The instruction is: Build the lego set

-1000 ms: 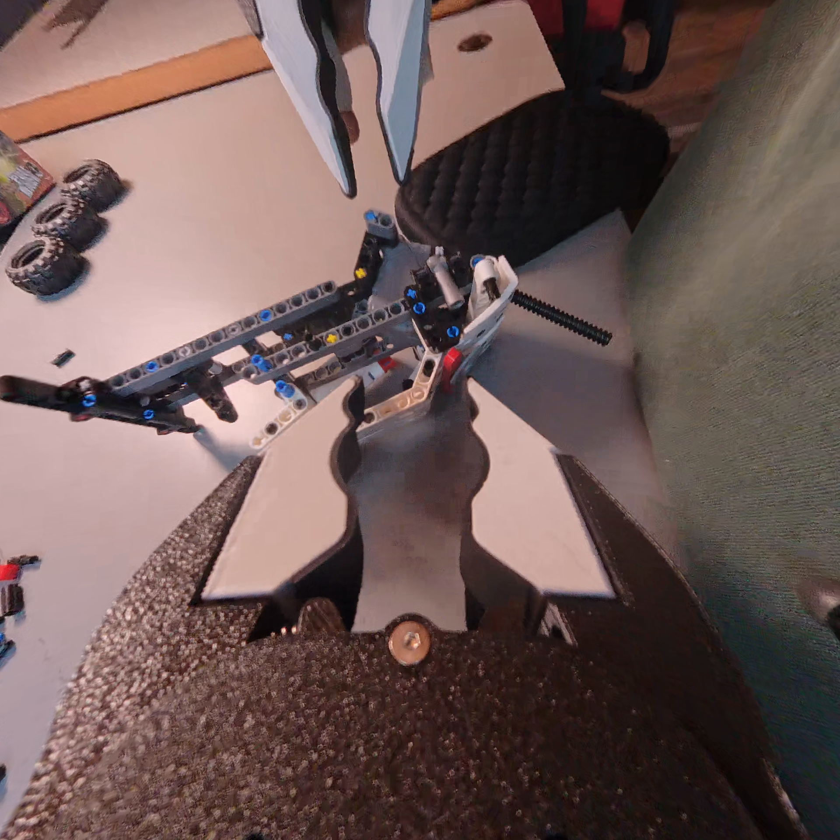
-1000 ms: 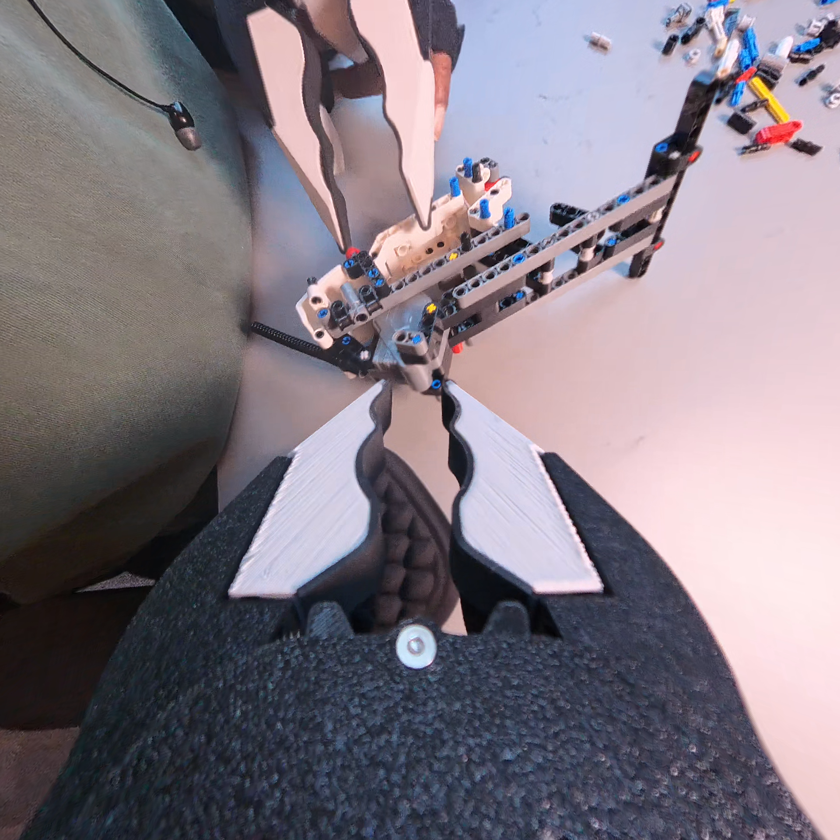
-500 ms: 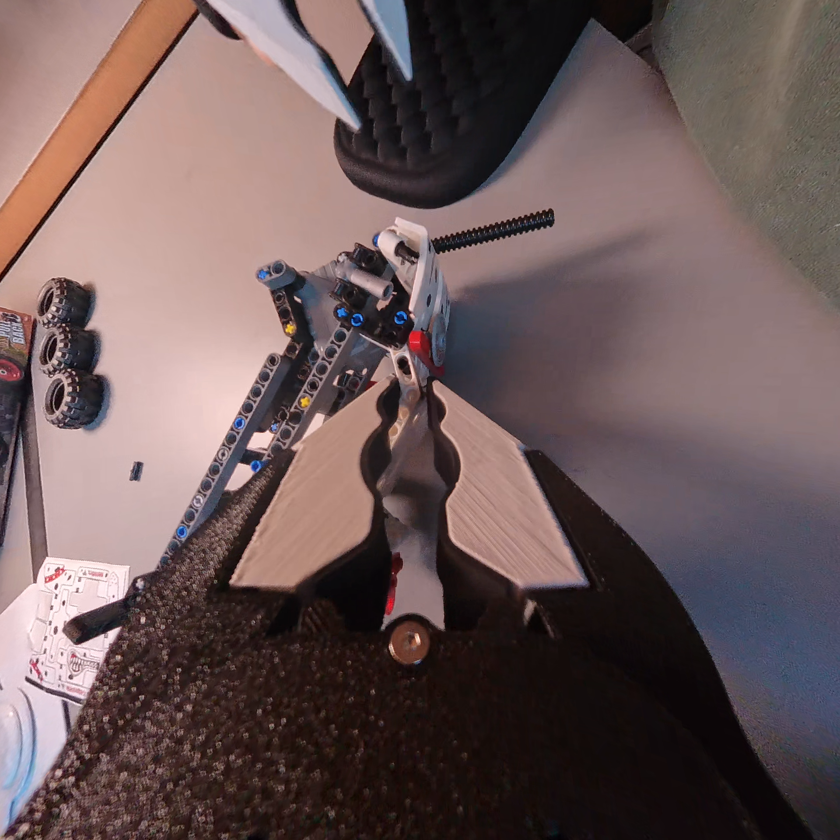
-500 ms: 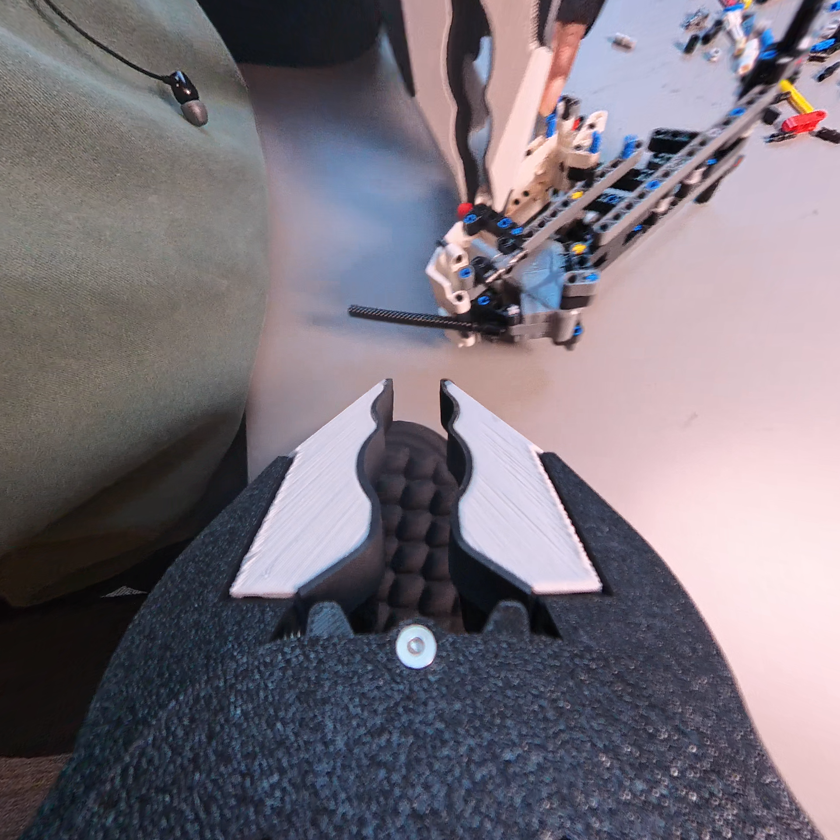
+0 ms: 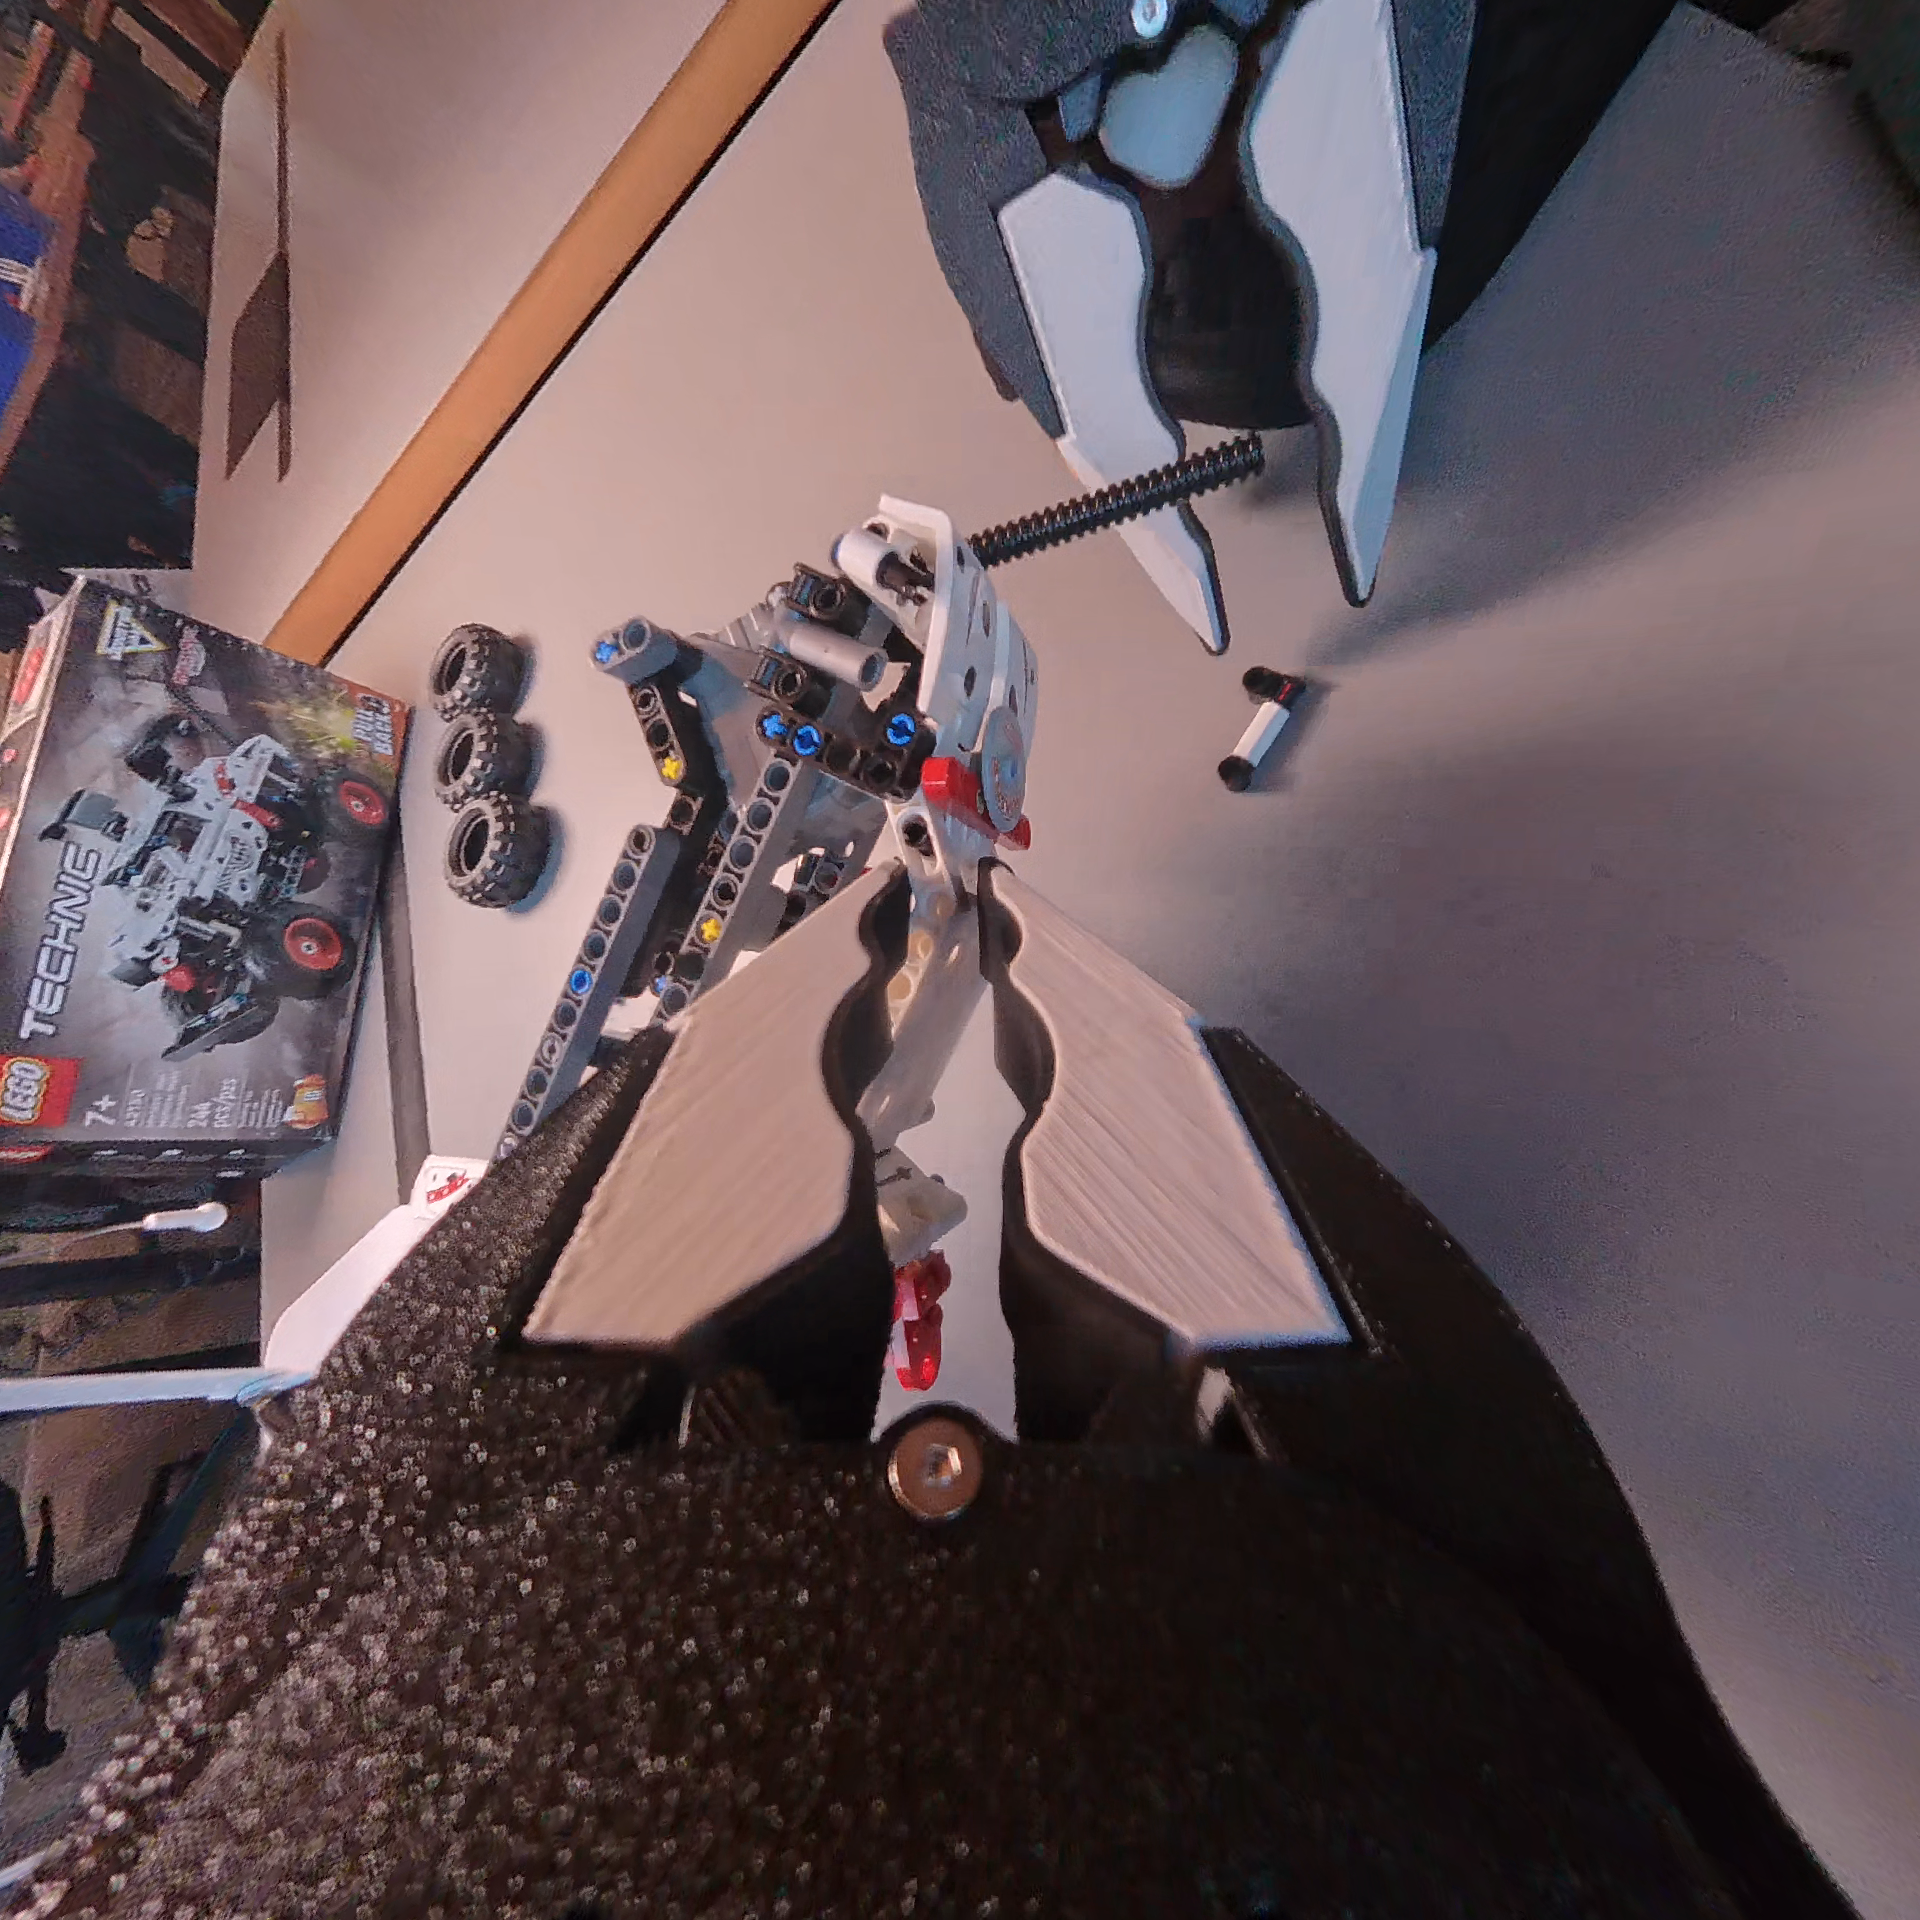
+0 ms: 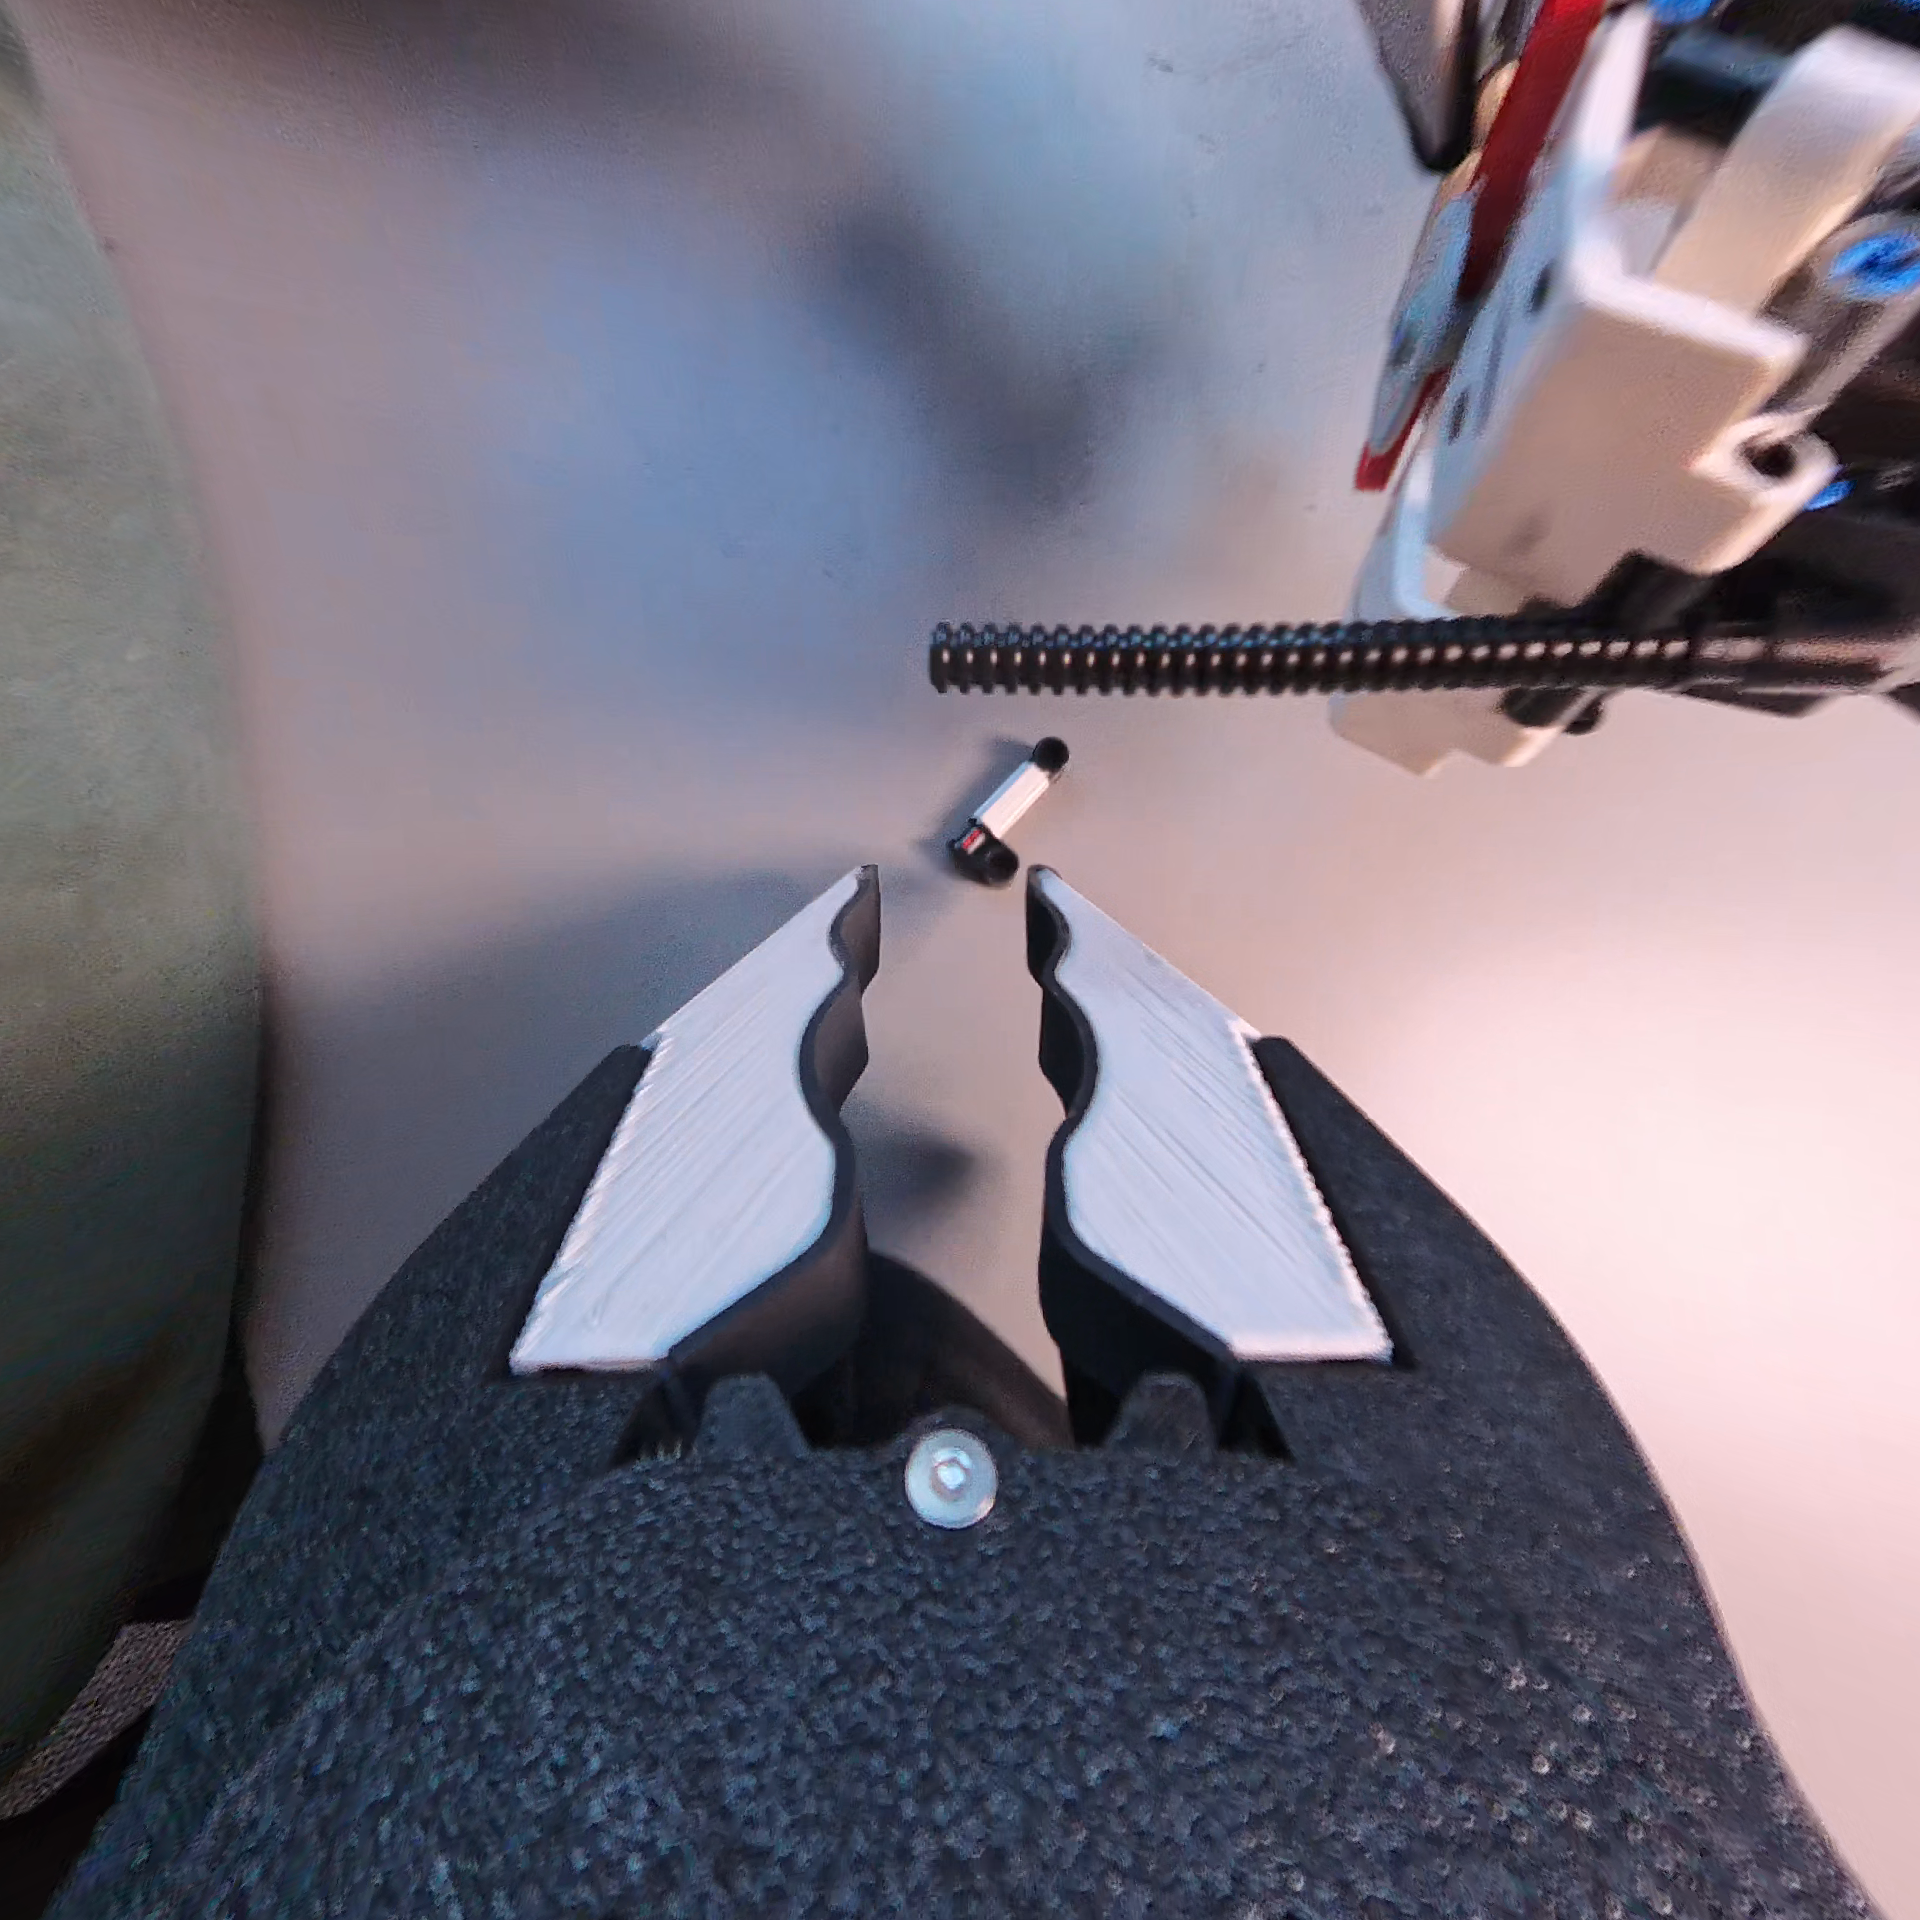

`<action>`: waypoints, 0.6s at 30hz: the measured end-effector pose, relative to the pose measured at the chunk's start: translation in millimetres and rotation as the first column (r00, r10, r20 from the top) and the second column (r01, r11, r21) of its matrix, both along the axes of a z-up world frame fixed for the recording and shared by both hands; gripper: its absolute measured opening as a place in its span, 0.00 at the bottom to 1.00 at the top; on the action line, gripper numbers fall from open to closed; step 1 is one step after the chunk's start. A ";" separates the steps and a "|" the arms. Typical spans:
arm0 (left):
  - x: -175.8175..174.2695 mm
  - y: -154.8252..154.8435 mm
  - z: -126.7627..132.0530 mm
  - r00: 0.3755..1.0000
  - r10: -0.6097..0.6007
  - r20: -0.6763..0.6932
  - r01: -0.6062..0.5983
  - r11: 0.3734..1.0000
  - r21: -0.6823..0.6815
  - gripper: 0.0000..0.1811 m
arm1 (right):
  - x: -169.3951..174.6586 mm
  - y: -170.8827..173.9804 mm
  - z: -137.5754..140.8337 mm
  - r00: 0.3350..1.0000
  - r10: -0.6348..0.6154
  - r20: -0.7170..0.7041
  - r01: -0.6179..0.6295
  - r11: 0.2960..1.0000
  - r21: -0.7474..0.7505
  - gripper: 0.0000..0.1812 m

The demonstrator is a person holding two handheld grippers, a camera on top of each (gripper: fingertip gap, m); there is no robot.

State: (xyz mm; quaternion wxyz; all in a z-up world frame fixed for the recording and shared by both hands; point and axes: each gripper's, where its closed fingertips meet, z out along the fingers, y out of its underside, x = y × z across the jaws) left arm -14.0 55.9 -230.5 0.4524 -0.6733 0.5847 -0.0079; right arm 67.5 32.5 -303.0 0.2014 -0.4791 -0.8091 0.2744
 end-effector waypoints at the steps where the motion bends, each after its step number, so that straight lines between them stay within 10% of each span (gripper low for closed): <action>1: -3.8 -0.4 1.6 1.000 0.008 -0.004 -0.008 1.000 0.005 0.07 | -5.1 0.5 -5.7 1.000 -0.001 0.017 0.001 1.000 0.005 0.16; 10: 4.0 -29.0 -15.9 0.999 -0.043 0.020 0.045 0.997 -0.063 0.07 | 45.3 -43.8 25.6 0.967 0.256 0.012 -0.249 0.950 -0.190 0.04; 18: 66.7 -65.8 -39.3 0.954 -0.300 -0.003 0.297 0.947 -0.124 0.07 | 71.2 9.0 84.0 0.993 0.036 -0.111 -0.054 0.985 -0.166 0.04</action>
